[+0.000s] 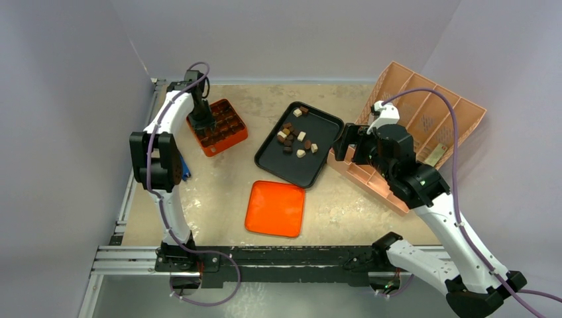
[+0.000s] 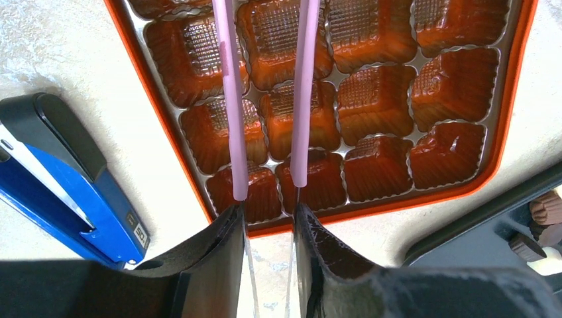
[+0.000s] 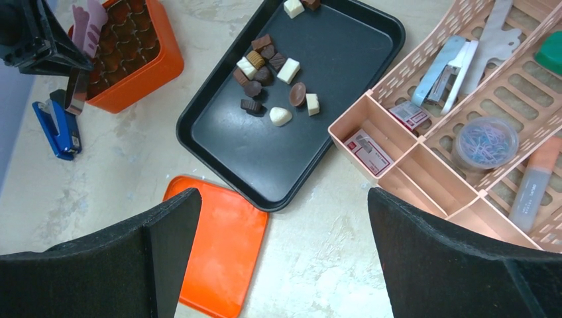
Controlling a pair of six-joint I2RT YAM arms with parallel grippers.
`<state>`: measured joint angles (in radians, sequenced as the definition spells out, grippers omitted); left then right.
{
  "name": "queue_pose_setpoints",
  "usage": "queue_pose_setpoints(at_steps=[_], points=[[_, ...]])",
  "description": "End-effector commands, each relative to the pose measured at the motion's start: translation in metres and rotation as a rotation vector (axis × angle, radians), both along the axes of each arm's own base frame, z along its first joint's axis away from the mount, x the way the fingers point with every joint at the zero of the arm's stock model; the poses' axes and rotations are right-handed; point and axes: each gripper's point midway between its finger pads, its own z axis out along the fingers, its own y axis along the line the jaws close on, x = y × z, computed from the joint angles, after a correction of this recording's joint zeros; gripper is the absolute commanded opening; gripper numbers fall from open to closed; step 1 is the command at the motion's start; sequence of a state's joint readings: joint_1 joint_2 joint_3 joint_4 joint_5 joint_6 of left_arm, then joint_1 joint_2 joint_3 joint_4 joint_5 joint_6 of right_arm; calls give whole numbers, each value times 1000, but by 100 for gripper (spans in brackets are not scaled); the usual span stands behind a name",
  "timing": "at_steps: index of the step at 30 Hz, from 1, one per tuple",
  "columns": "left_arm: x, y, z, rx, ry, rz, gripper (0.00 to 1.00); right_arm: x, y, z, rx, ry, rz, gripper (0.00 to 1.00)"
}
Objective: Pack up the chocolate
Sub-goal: Place the fake chocolate in the packing box.
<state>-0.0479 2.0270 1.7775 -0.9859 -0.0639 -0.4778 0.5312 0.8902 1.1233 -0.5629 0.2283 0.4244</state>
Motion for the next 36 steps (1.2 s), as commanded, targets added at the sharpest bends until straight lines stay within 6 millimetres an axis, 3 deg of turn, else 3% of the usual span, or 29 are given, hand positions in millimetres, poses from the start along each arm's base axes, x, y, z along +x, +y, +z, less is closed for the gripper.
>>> queue_pose_setpoints(at_steps=[1,15,22,30,36], points=[[17,6,30,19,-91,-6,31,9,-4,14,-14,-73,-21,98],[1,11,48,40,-96,2,37,3,-3,13,-17,-71,7,98],[-11,0,80,-14,-155,-35,36,-1,-4,13,-13,-62,8,98],[-38,-40,111,-72,-199,-170,34,-9,1,18,72,-75,17,98],[-61,-93,116,-87,-205,-322,34,-10,-1,22,110,-74,-13,97]])
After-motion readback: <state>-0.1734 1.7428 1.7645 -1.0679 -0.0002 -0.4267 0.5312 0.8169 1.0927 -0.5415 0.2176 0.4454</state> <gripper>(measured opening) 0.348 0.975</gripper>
